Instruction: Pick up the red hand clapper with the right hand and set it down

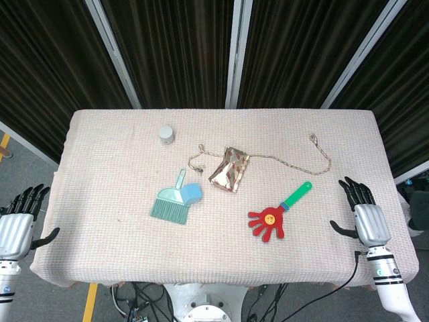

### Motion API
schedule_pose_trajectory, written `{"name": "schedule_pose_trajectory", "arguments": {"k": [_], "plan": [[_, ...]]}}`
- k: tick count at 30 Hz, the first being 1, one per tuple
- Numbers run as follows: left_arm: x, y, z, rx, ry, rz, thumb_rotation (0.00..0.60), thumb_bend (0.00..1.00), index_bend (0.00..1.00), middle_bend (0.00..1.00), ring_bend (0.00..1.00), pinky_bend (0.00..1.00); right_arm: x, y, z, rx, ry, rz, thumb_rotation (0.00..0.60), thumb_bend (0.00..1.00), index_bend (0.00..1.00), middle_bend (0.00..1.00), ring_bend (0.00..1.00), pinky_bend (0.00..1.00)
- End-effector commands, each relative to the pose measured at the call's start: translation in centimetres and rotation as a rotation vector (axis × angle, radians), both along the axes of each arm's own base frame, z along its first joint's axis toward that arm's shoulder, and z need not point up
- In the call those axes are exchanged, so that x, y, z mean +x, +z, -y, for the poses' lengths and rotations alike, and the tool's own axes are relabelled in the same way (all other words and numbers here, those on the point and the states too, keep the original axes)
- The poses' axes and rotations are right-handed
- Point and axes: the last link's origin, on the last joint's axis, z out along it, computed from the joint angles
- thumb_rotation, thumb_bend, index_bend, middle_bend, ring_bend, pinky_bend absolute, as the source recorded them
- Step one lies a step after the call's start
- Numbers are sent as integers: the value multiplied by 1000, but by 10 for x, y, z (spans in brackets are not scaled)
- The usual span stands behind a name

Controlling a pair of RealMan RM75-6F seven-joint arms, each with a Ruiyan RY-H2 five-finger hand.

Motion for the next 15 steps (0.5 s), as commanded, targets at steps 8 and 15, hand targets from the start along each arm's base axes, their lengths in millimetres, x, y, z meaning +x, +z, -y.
{"name": "schedule_pose_trajectory", "arguments": {"k": [8, 15], "plan": [[0, -2, -1, -14, 3, 2, 600, 208, 72, 28, 0, 108, 8, -2, 17, 66, 15, -55, 600, 113, 0, 0, 0, 0], [-3, -2, -1, -20, 14, 4, 600, 208, 72, 28, 0, 108, 36, -19, 58, 268, 111, -188, 600, 106, 0, 0, 0, 0]]}}
